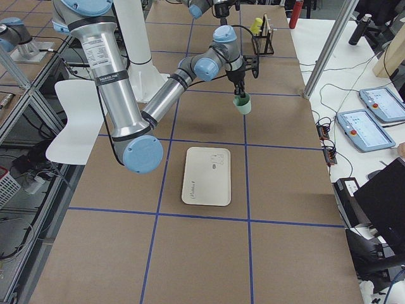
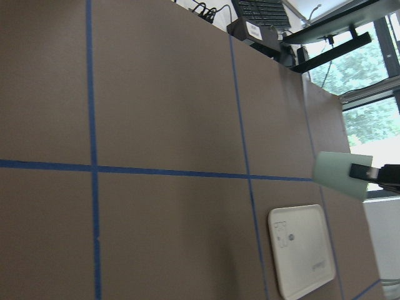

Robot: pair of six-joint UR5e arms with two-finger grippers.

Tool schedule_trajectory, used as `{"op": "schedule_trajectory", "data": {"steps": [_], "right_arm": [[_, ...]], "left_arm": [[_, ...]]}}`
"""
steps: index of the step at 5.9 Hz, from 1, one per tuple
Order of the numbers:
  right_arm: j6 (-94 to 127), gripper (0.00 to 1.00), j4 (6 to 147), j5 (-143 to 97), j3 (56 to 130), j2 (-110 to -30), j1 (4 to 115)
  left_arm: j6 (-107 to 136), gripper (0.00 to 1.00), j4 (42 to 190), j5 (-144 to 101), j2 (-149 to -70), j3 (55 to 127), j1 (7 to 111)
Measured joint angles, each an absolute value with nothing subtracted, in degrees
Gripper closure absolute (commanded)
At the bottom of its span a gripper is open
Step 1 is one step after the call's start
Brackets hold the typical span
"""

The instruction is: Left arm grabs green cup and hands to right arm on tray

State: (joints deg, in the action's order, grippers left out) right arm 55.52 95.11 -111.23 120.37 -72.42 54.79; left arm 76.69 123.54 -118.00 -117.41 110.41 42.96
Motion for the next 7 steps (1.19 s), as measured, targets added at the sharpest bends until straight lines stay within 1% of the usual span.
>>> {"op": "schedule_trajectory", "data": {"steps": [2, 3, 4, 5, 7], "right_arm": [[45.92, 1.0, 98.92, -111.62, 122.55, -79.21, 54.96], [44.92, 1.0, 96.85, -112.41, 123.87, -83.3, 54.54], [44.96, 1.0, 91.37, -113.1, 124.33, -88.1, 54.06], [45.44, 1.0, 85.44, -113.33, 124.26, -92.71, 53.63], [47.91, 1.0, 77.97, -112.95, 123.5, -98.55, 50.85]], "left_arm": [[63.02, 0.0, 105.68, -118.01, -117.34, 112.71, 44.45], [54.78, 0.0, 96.73, -117.97, -116.59, 114.02, 45.58], [46.43, 0.0, 91.84, -118.1, -113.71, 114.94, 47.91], [37.1, 0.0, 90.17, -119.3, -109.08, 115.39, 52.15], [15.23, 0.0, 89.24, -125.76, -99.57, 113.78, 67.05]]}}
